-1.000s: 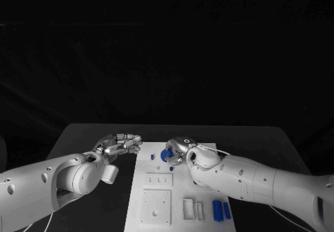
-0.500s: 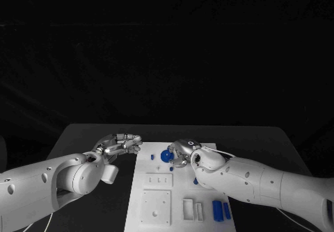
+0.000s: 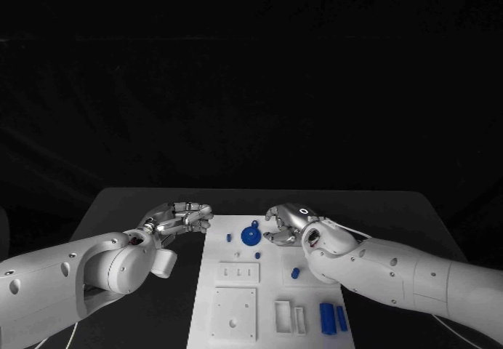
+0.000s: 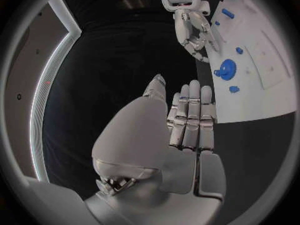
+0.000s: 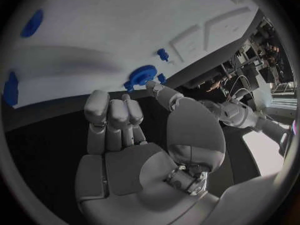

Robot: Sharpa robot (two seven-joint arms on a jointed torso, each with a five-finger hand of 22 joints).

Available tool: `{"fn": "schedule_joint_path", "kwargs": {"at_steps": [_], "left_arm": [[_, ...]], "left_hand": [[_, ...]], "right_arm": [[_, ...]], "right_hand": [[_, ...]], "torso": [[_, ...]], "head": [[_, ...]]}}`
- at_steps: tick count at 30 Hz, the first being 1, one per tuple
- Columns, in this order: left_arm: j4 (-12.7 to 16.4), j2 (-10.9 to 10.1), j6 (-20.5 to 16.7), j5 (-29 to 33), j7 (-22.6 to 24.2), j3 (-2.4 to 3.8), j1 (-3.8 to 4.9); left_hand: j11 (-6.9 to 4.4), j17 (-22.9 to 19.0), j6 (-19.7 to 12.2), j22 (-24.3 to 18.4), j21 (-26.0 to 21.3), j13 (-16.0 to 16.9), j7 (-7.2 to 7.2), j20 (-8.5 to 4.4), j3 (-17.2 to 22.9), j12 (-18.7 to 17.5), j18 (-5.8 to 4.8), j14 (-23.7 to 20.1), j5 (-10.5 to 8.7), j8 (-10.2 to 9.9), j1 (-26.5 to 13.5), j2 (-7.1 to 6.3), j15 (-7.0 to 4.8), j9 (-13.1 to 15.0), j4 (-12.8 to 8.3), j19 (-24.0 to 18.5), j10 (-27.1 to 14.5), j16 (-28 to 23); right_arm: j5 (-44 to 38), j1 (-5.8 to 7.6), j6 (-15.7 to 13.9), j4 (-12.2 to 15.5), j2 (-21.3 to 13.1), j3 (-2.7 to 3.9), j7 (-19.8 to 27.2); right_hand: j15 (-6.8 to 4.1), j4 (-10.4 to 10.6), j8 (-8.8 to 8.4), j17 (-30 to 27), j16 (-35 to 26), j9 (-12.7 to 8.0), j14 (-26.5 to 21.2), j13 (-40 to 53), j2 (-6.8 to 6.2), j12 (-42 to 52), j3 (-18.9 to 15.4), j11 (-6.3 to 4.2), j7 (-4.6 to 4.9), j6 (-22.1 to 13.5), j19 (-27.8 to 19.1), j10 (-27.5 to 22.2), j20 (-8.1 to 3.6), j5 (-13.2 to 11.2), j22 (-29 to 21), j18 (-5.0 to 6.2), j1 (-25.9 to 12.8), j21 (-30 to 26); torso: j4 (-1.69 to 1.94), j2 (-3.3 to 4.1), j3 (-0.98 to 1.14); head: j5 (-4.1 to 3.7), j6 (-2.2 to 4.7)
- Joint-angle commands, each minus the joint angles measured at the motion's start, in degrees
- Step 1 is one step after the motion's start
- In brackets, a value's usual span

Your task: Assemble the parts on the task board

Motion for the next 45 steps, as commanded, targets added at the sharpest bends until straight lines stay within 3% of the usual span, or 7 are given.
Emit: {"fn": "schedule_joint_path", "kwargs": {"at_steps": [1,5,9,16,20,26,45], "left_arm": [[0.01,0.05,0.63,-0.21,0.55,0.06,0.07],[-0.08,0.0,0.7,-0.21,0.57,0.06,0.07],[-0.42,0.13,0.79,-0.21,0.61,0.05,0.06],[-1.04,0.44,1.09,-0.22,0.72,0.04,0.04],[-1.27,0.58,1.33,-0.23,0.72,0.02,0.02],[-1.3,0.63,1.4,-0.23,0.63,0.01,0.02],[-1.73,0.72,1.7,-0.31,0.61,-0.01,-0.04]], "left_hand": [[-0.01,-0.07,0.34,0.89,0.31,0.05,0.0,-0.06,-0.31,-0.33,1.07,-0.34,-0.27,-0.18,0.35,0.02,-0.04,0.05,-0.1,-0.43,0.42,0.36],[-0.01,-0.07,0.35,0.89,0.31,0.05,0.0,-0.06,-0.31,-0.34,1.07,-0.34,-0.28,-0.19,0.37,-0.01,-0.04,0.05,-0.11,-0.44,0.43,0.37],[-0.01,-0.08,0.35,0.89,0.31,0.05,-0.01,-0.06,-0.31,-0.35,1.08,-0.34,-0.28,-0.19,0.39,-0.02,-0.04,0.06,-0.11,-0.44,0.44,0.37],[-0.03,-0.09,0.37,0.88,0.31,0.06,-0.01,-0.07,-0.29,-0.35,1.08,-0.34,-0.27,-0.19,0.46,-0.04,-0.04,0.07,-0.13,-0.44,0.47,0.38],[-0.03,-0.09,0.38,0.88,0.31,0.06,-0.02,-0.07,-0.29,-0.36,1.09,-0.34,-0.27,-0.19,0.49,-0.04,-0.05,0.07,-0.14,-0.45,0.49,0.38],[-0.04,-0.09,0.39,0.88,0.31,0.07,-0.02,-0.07,-0.29,-0.36,1.09,-0.35,-0.28,-0.19,0.51,-0.04,-0.05,0.07,-0.13,-0.45,0.5,0.39],[-0.04,-0.11,0.4,0.88,0.31,0.07,-0.02,-0.06,-0.28,-0.41,1.09,-0.37,-0.29,-0.21,0.61,-0.04,-0.04,0.08,-0.13,-0.47,0.51,0.39]], "right_arm": [[7.08,0.86,-3.3,2.18,-1.97,0.72,7.69],[11.71,1.78,-1.54,5.25,-6.15,2.66,11.28],[15.33,2.78,2.95,5.81,-10.15,3.28,16.35],[17.05,3.14,8.57,2.0,-13.76,3.3,20.81],[16.24,3.06,9.26,-0.77,-14.14,3.28,21.41],[14.47,1.92,8.93,-4.36,-13.81,3.27,20.85],[14.06,-1.97,10.63,-8.79,-11.92,3.27,21.5]], "right_hand": [[0.6,-0.3,0.35,0.12,-0.25,0.19,0.05,-0.04,-0.6,-0.15,-0.96,0.47,0.68,0.38,-0.15,-0.26,-0.38,-0.15,0.81,6.18,-0.14,0.13],[0.89,-1.55,0.62,0.21,-0.44,0.38,0.01,-0.14,-0.22,-0.14,-3.07,0.78,0.96,0.52,-0.4,-0.58,-0.37,0.19,0.81,6.18,0.29,0.05],[1.07,-3.13,1.27,0.25,-0.6,0.69,-0.04,-0.36,0.32,-0.31,-3.39,0.98,1.2,1.58,-0.65,-0.93,-0.41,1.43,0.83,6.18,2.22,-0.03],[1.09,-5.99,1.7,0.3,-1.04,0.86,-0.17,-1.31,1.27,-1.25,-4.93,0.97,1.14,2.39,-1.29,-2.15,0.33,3.11,0.96,6.18,5.05,-0.01],[0.91,-6.74,1.66,0.35,-1.24,0.82,-0.2,-1.67,1.41,-1.58,-5.79,0.78,0.94,2.35,-1.6,-2.54,0.66,3.54,0.98,6.18,5.81,-0.02],[0.67,-7.38,1.63,0.38,-1.44,0.75,-0.16,-1.91,1.85,-1.72,-5.64,0.52,0.66,2.34,-1.84,-2.62,0.93,3.23,0.93,6.18,7.38,-0.09],[0.04,-7.64,1.27,0.53,-1.79,0.48,-0.04,-2.23,1.7,-1.82,-5.0,-0.17,-0.07,1.72,-1.95,-2.58,1.46,3.9,0.92,6.18,8.74,-0.04]], "torso": [[-0.09,-0.04,0.01],[-0.38,-0.08,0.15],[-0.75,-0.14,0.36],[-1.47,-0.39,0.88],[-1.67,-0.38,1.23],[-1.84,-0.32,1.65],[-1.73,-0.4,1.29]], "head": [[-0.35,0.48],[-0.73,0.84],[-0.92,0.99],[-1.21,1.12],[-2.66,1.08],[-2.62,0.91],[-2.39,-0.43]]}}
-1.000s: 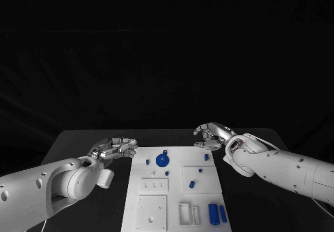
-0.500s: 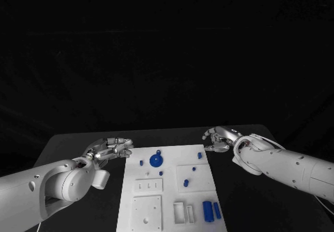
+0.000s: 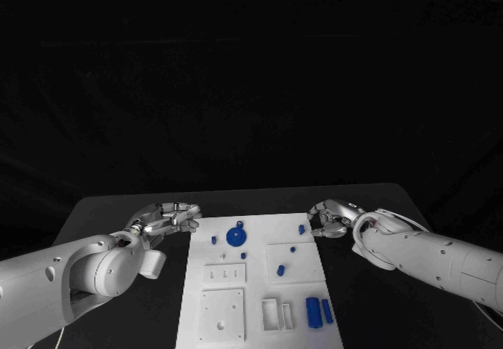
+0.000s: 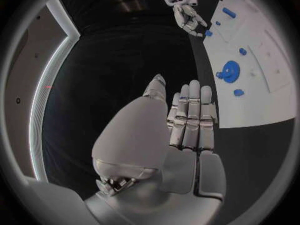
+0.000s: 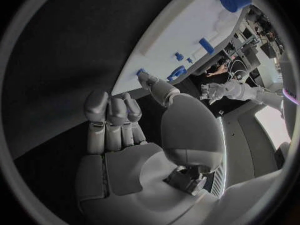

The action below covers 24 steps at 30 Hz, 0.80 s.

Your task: Assemble the parts on the task board

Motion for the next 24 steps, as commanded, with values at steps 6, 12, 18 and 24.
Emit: {"fn": "schedule_joint_path", "kwargs": {"at_steps": [6,12,18,24], "left_arm": [[-0.09,0.12,1.15,-0.31,0.46,0.03,0.02],[-0.06,0.03,1.15,-0.48,0.45,0.03,0.02],[-0.01,-0.03,1.19,-0.48,0.44,0.03,0.02],[0.02,-0.07,1.16,-0.53,0.39,0.03,0.03]], "left_hand": [[-0.03,-0.08,0.4,0.85,0.31,0.08,-0.02,-0.06,-0.28,-0.23,0.63,-0.37,-0.29,-0.22,0.62,-0.03,-0.04,0.08,-0.12,-0.48,0.52,0.39],[-0.03,-0.09,0.4,0.85,0.31,0.08,-0.02,-0.05,-0.28,-0.24,0.63,-0.38,-0.29,-0.23,0.63,-0.02,-0.03,0.08,-0.11,-0.48,0.53,0.39],[-0.03,-0.1,0.41,0.85,0.31,0.08,-0.02,-0.05,-0.28,-0.26,0.62,-0.39,-0.3,-0.23,0.62,-0.01,-0.03,0.09,-0.1,-0.49,0.54,0.39],[-0.03,-0.1,0.41,0.84,0.31,0.08,-0.02,-0.04,-0.29,-0.27,0.62,-0.39,-0.3,-0.24,0.62,0.0,-0.02,0.09,-0.09,-0.49,0.55,0.4]], "right_arm": [[-0.91,-0.22,1.53,-0.5,0.92,-0.02,0.5],[-1.1,-0.7,1.55,-1.24,1.91,-0.17,0.17],[-1.1,-1.39,1.08,-1.67,2.9,-0.22,-0.04],[-1.1,-1.57,0.23,-2.12,3.67,-0.35,-0.47]], "right_hand": [[-0.69,-0.04,-0.17,0.16,-0.37,-0.06,0.14,-0.08,0.71,-0.29,0.08,-0.62,-0.54,0.04,-0.14,0.02,0.53,-1.3,0.92,7.22,0.53,-0.03],[-0.76,0.26,-0.06,0.27,-0.46,-0.07,0.19,-0.07,1.07,-0.2,0.42,-0.7,-0.61,0.19,-0.12,0.14,0.6,-2.79,0.9,7.22,0.45,0.0],[-0.8,0.6,0.0,0.39,-0.52,-0.1,0.23,-0.03,1.29,-0.09,0.82,-0.74,-0.65,0.29,-0.12,0.24,0.62,-3.9,0.9,7.22,0.32,0.02],[-0.8,1.01,0.04,0.58,-0.58,-0.16,0.28,0.02,1.49,0.05,1.3,-0.74,-0.66,0.33,-0.06,0.34,0.59,-5.88,0.89,7.22,0.14,0.08]], "torso": [[0.09,-0.11,-0.18],[0.06,-0.07,-0.24],[0.08,-0.08,-0.2],[0.1,-0.1,-0.22]], "head": [[-0.16,-0.29],[-0.13,-0.36],[-0.04,-0.5],[0.15,-0.48]]}}
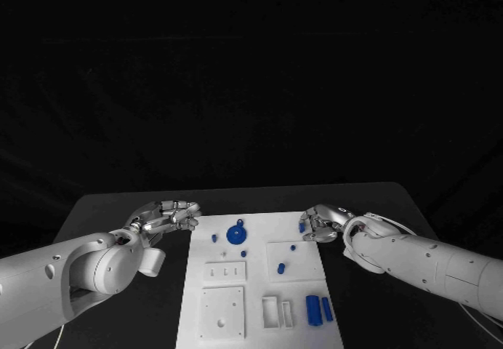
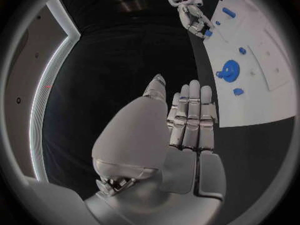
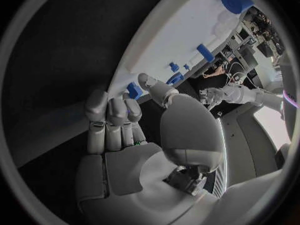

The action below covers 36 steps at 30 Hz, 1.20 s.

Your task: Assemble the parts on the task board

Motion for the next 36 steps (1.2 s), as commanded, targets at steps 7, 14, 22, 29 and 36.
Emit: {"fn": "schedule_joint_path", "kwargs": {"at_steps": [7,14,22,29,36], "left_arm": [[0.17,-0.03,1.07,-0.37,0.36,0.04,0.04],[0.17,-0.06,1.1,-0.37,0.34,0.04,0.04],[-0.03,0.11,1.17,-0.38,0.28,0.04,0.04],[0.01,0.01,1.17,-0.38,0.24,0.03,0.04],[0.05,-0.01,1.19,-0.38,0.19,0.03,0.04]], "left_hand": [[-0.03,-0.07,0.41,0.86,0.31,0.08,-0.01,-0.03,-0.3,-0.26,0.99,-0.39,-0.31,-0.25,0.61,-0.01,-0.02,0.09,-0.08,-0.5,0.55,0.4],[-0.03,-0.08,0.42,0.86,0.31,0.09,-0.01,-0.03,-0.31,-0.28,0.98,-0.4,-0.31,-0.26,0.6,0.01,-0.01,0.1,-0.07,-0.51,0.57,0.41],[-0.02,-0.08,0.42,0.85,0.31,0.09,-0.01,-0.02,-0.31,-0.29,0.98,-0.41,-0.32,-0.26,0.56,0.03,-0.01,0.1,-0.06,-0.51,0.58,0.41],[-0.02,-0.09,0.43,0.85,0.32,0.09,-0.01,-0.02,-0.32,-0.31,0.97,-0.41,-0.33,-0.27,0.54,0.04,0.0,0.1,-0.06,-0.52,0.59,0.41],[-0.02,-0.1,0.43,0.85,0.32,0.1,-0.01,-0.02,-0.32,-0.32,0.97,-0.42,-0.33,-0.28,0.53,0.05,0.0,0.11,-0.06,-0.52,0.59,0.42]], "right_arm": [[-0.53,-0.26,-0.91,-0.55,0.86,-0.13,-0.51],[-0.02,-0.3,-1.83,-0.62,0.95,-0.13,-0.31],[-0.01,-0.3,-2.74,-0.68,0.96,-0.13,-0.45],[0.01,-0.3,-2.68,-0.74,1.09,-0.13,-0.42],[0.0,-0.3,-2.74,-0.7,1.12,-0.13,-0.44]], "right_hand": [[-0.32,0.77,0.03,0.22,-0.4,-0.17,-0.1,0.14,0.6,0.22,0.73,-0.09,-0.19,0.06,0.17,0.31,0.4,-1.02,0.89,7.08,-0.64,0.11],[-0.31,1.38,0.23,0.33,-0.4,-0.13,-0.05,0.25,1.04,0.42,1.1,-0.07,-0.16,0.44,0.25,0.52,0.35,-0.97,0.89,7.08,-0.98,0.16],[-0.13,2.02,1.94,0.58,-0.56,0.39,-0.05,0.04,2.14,0.25,3.51,0.12,0.03,4.0,0.1,0.21,0.22,-3.34,0.94,7.08,-0.39,0.21],[0.09,1.61,2.6,0.73,-0.56,0.56,-0.02,0.11,2.69,0.41,3.95,0.34,0.24,5.77,0.05,0.32,0.21,-3.54,1.0,7.08,-0.43,0.33],[-0.07,1.24,2.91,0.83,-0.58,0.61,-0.01,0.09,3.05,0.46,4.08,0.15,0.03,6.81,0.04,0.35,0.22,-3.62,1.01,7.08,-0.6,0.45]], "torso": [[-0.09,0.02,0.05],[-0.1,-0.03,0.07],[-0.07,-0.03,0.03],[-0.13,-0.07,0.05],[-0.1,-0.07,0.06]], "head": [[0.28,-0.08],[0.32,-0.22],[0.42,-0.34],[0.44,-0.4],[0.4,-0.39]]}}
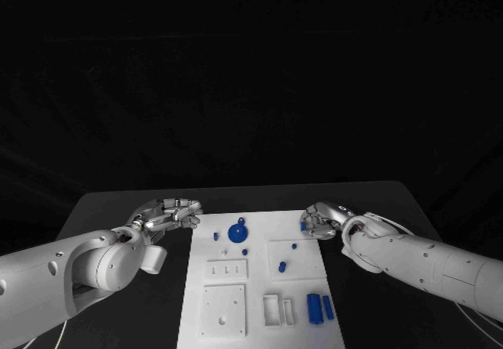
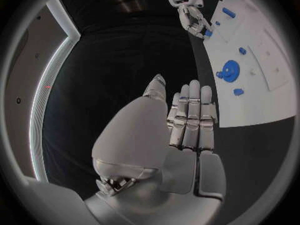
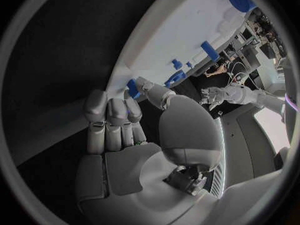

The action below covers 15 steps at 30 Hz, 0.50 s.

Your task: Assemble the parts on the task board

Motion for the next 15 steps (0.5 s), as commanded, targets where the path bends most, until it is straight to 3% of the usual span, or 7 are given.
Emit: {"fn": "schedule_joint_path", "kwargs": {"at_steps": [1,10,15], "left_arm": [[0.14,0.04,0.96,-0.23,0.25,0.03,0.04],[0.15,0.09,1.01,-0.24,0.23,0.03,0.04],[0.12,0.04,1.02,-0.24,0.26,0.03,0.04]], "left_hand": [[0.17,-0.06,0.43,0.86,0.32,0.1,-0.01,-0.02,-0.32,-0.33,1.08,-0.42,-0.33,-0.28,0.53,0.05,0.0,0.06,-0.07,-0.52,0.4,0.19],[0.17,-0.07,0.44,0.86,0.32,0.1,-0.01,-0.02,-0.32,-0.35,1.08,-0.43,-0.33,-0.29,0.53,0.06,0.0,0.07,-0.08,-0.53,0.4,0.19],[0.17,-0.08,0.44,0.86,0.32,0.1,-0.01,-0.02,-0.32,-0.36,1.08,-0.43,-0.33,-0.29,0.55,0.07,0.0,0.07,-0.08,-0.54,0.41,0.19]], "right_arm": [[-0.15,-0.04,-0.25,0.07,0.05,-0.02,0.01],[-0.15,-0.04,-1.54,0.31,0.07,-0.02,-0.46],[-0.15,-0.05,-2.12,0.48,0.16,-0.02,-0.23]], "right_hand": [[-0.08,-0.19,0.29,0.07,-0.33,0.06,-0.02,-0.03,0.74,0.23,0.13,0.03,0.6,1.12,-0.37,0.02,-0.18,-0.33,0.97,6.86,0.03,0.24],[-0.46,-0.61,0.76,0.18,-0.4,0.2,-0.01,0.0,1.38,0.35,0.15,-0.38,0.17,2.55,-0.42,0.18,-0.16,-0.36,0.97,6.86,-0.31,0.36],[-0.98,-1.02,1.64,0.27,-0.47,0.67,0.0,0.07,2.46,0.48,0.26,-0.95,-0.45,4.5,-0.48,0.4,-0.14,-0.42,0.97,6.86,-0.52,0.45]], "torso": [[0.02,-0.01,0.02],[0.07,-0.01,0.0],[0.06,-0.04,-0.02]], "head": [[-0.02,0.0],[-0.11,-0.01],[-0.08,-0.04]]}}
